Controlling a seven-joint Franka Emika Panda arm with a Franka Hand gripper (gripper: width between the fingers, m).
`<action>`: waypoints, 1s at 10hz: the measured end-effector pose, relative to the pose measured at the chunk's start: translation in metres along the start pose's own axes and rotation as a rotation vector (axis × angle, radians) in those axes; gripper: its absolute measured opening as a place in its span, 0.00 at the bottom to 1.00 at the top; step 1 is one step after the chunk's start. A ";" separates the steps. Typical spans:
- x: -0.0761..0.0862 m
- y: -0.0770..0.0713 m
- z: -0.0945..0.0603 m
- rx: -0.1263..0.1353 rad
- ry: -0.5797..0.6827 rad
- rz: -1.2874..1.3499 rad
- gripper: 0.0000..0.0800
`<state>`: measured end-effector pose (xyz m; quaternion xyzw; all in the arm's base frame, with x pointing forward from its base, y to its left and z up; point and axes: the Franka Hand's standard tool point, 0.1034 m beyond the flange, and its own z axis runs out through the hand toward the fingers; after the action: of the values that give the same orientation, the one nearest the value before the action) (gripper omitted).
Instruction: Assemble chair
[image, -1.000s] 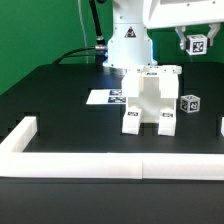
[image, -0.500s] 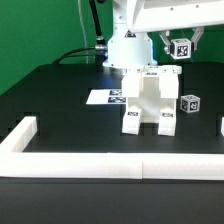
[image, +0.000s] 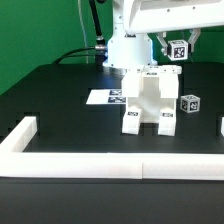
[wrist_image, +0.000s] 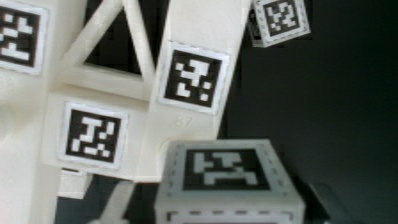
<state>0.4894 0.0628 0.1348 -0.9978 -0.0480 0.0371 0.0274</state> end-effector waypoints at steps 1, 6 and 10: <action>0.000 0.000 0.000 0.000 0.000 -0.001 0.34; 0.005 0.014 0.007 -0.008 -0.002 -0.040 0.34; 0.004 0.014 0.014 -0.013 -0.006 -0.041 0.34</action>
Offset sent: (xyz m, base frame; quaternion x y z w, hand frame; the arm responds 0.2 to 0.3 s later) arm 0.0140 -0.0048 -0.0008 0.0087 0.0075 -0.0361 0.9993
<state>0.4937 0.0499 0.1202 -0.9966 -0.0690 0.0393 0.0215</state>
